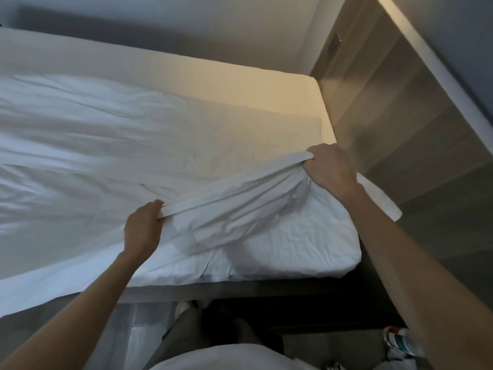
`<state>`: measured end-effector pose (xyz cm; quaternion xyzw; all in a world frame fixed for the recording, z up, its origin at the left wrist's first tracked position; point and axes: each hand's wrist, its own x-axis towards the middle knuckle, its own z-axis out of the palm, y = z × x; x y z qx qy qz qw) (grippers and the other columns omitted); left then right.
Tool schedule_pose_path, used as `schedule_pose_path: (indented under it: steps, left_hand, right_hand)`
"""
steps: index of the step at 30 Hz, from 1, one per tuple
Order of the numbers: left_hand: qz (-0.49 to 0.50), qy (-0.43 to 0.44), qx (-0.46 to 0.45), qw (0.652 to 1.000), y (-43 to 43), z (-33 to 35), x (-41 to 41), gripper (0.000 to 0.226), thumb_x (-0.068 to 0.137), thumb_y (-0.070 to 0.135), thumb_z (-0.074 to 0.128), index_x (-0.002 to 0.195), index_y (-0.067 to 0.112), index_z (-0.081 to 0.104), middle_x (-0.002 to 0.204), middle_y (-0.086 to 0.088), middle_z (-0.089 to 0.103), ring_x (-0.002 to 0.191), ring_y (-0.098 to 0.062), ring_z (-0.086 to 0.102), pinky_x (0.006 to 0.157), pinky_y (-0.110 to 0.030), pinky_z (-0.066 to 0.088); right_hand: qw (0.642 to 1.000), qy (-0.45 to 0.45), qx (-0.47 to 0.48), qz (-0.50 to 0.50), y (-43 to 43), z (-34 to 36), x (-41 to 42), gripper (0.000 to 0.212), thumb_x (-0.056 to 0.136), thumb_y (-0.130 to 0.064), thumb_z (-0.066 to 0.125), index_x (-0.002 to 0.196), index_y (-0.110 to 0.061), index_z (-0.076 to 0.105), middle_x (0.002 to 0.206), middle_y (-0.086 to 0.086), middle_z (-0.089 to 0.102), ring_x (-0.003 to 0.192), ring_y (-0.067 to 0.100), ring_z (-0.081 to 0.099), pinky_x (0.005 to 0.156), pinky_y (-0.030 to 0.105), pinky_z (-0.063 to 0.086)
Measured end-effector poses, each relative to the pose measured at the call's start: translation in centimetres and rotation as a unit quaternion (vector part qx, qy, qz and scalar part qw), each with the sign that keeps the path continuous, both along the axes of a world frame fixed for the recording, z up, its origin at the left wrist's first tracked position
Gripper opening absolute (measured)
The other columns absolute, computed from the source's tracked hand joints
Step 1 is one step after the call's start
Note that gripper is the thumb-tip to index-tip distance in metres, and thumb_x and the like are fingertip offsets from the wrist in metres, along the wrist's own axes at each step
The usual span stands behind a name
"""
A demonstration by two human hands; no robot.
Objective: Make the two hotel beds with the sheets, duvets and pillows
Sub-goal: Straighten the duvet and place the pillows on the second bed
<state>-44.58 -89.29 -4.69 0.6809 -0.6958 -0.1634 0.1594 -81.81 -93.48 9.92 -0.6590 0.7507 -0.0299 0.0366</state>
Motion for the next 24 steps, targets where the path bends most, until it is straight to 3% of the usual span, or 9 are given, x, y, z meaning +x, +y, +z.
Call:
schedule_pose_path:
  steps: [2,5,7,10,15,19,24]
  left_hand:
    - [0.016,-0.023,0.027,0.999,-0.9,-0.8,1.6,0.020,0.094,0.005,0.050,0.111,0.006,0.059,0.096,-0.018,0.064,0.085,-0.040,0.060,0.066,-0.042,0.045]
    - [0.027,0.008,0.031,0.999,-3.2,-0.4,2.1,0.011,0.095,0.006,0.045,0.102,0.007,0.054,0.087,-0.019,0.063,0.078,-0.040,0.058,0.060,-0.039,0.041]
    - [0.029,0.038,0.021,0.999,-5.0,0.8,1.8,0.003,0.095,0.006,0.045,0.093,0.006,0.047,0.077,-0.017,0.058,0.072,-0.038,0.054,0.058,-0.038,0.036]
    - [0.020,0.053,-0.003,0.998,-8.1,3.0,1.2,0.010,0.093,0.003,0.040,0.084,0.007,0.038,0.066,-0.011,0.045,0.063,-0.033,0.043,0.054,-0.035,0.029]
    - [-0.023,0.037,-0.038,0.998,-13.5,6.2,-0.5,0.014,0.093,0.006,0.039,0.080,0.007,0.035,0.061,-0.008,0.040,0.059,-0.032,0.040,0.052,-0.034,0.027]
    - [-0.075,0.005,-0.084,0.994,-17.6,8.5,-2.8,0.014,0.091,0.003,0.039,0.079,0.008,0.035,0.062,-0.011,0.043,0.059,-0.030,0.040,0.051,-0.032,0.026]
    - [-0.159,-0.023,-0.104,0.982,-23.3,9.9,-6.3,0.014,0.085,0.001,0.044,0.077,0.010,0.036,0.069,-0.015,0.049,0.062,-0.029,0.041,0.053,-0.033,0.028]
  right_hand:
    - [1.000,-0.009,-0.002,-0.016,-0.2,-0.5,0.3,0.026,0.084,-0.017,0.045,0.059,-0.022,0.040,0.068,0.003,0.053,0.070,0.032,0.056,0.063,0.037,0.042]
    - [0.998,0.039,-0.005,-0.039,-0.6,-1.4,1.3,0.027,0.090,-0.016,0.045,0.064,-0.018,0.040,0.072,0.006,0.056,0.073,0.032,0.057,0.063,0.036,0.038]
    - [0.995,0.060,0.016,-0.076,-1.1,-1.6,2.1,0.020,0.095,-0.019,0.046,0.075,-0.015,0.045,0.084,0.009,0.059,0.084,0.033,0.059,0.073,0.038,0.042]
    - [0.989,0.059,0.058,-0.126,-1.6,-1.7,2.7,0.005,0.095,-0.016,0.046,0.093,-0.014,0.051,0.103,0.014,0.063,0.099,0.036,0.059,0.089,0.042,0.046]
    - [0.976,0.121,0.073,-0.164,-1.9,-1.1,2.1,0.030,0.097,-0.009,0.044,0.124,-0.018,0.053,0.120,0.009,0.060,0.113,0.032,0.055,0.094,0.042,0.043]
    - [0.953,0.205,0.082,-0.207,-3.6,-0.8,1.0,0.020,0.094,-0.011,0.053,0.110,-0.018,0.061,0.109,0.005,0.063,0.109,0.028,0.057,0.093,0.038,0.039]
    - [0.934,0.226,0.079,-0.266,-6.7,-1.0,-1.8,0.019,0.096,-0.017,0.056,0.113,-0.015,0.063,0.117,0.008,0.063,0.118,0.030,0.053,0.101,0.044,0.038]
